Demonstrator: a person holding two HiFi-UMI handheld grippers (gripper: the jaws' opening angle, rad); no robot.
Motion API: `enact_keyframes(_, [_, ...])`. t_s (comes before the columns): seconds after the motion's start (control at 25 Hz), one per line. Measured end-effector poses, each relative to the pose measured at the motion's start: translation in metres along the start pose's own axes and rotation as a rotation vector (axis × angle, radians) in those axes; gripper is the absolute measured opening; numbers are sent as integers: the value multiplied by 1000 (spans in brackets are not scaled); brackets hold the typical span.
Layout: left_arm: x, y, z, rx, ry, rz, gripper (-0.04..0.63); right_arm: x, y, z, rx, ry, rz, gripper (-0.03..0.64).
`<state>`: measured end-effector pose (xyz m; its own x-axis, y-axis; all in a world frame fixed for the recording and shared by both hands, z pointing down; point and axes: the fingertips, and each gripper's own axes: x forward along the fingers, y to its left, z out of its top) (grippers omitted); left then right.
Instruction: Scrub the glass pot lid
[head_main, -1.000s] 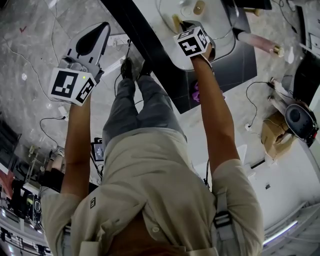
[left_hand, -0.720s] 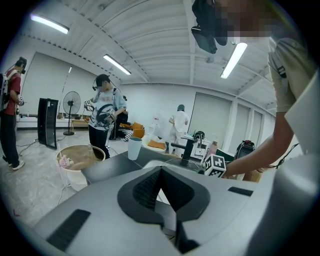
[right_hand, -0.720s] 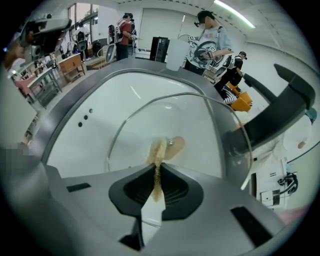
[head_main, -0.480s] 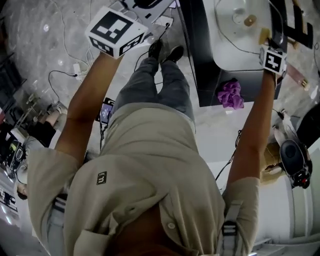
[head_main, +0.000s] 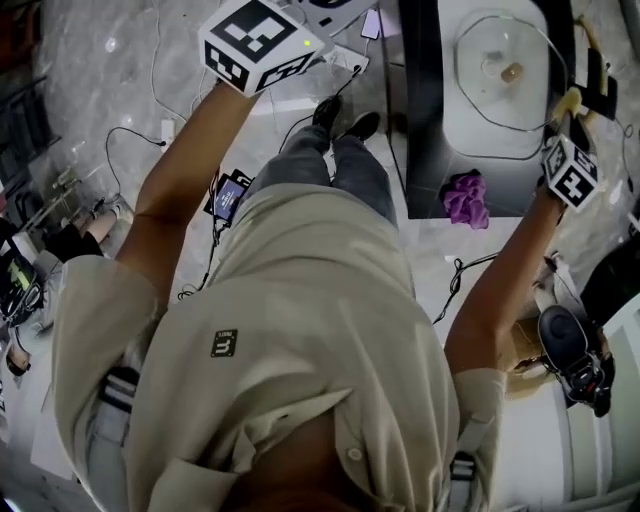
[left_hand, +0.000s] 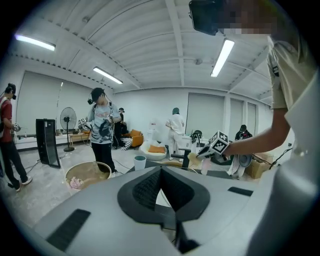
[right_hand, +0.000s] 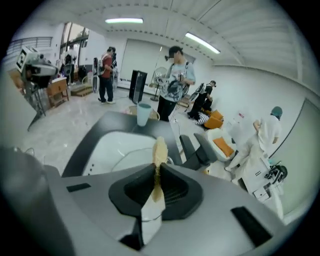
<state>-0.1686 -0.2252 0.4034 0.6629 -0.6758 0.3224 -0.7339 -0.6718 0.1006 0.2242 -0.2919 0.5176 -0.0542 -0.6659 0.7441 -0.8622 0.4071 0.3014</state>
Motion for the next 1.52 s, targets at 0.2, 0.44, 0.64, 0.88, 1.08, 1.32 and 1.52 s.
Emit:
enact_keyframes(0.2, [-21, -11, 38, 15, -61, -6, 6, -94, 10, 50, 115, -223, 22, 37])
enact_keyframes(0.44, [-52, -30, 89, 84, -109, -46, 6, -209, 4, 91, 276, -452, 6, 37])
enact_keyframes(0.64, [-65, -56, 125, 155, -139, -64, 8, -277, -9, 97, 337, -572, -17, 36])
enact_keyframes(0.88, [-74, -103, 161, 236, -186, -129, 6, -355, -18, 81, 375, -674, -79, 37])
enact_keyframes(1.08, [-85, -129, 174, 275, -209, -151, 6, -398, -14, 69, 396, -723, -95, 37])
enact_keyframes(1.32, [-95, -147, 183, 278, -225, -171, 6, -424, -3, 58, 363, -718, -108, 34])
enact_keyframes(1.52, [-100, -155, 183, 280, -233, -192, 6, -425, 10, 49, 375, -694, -88, 34])
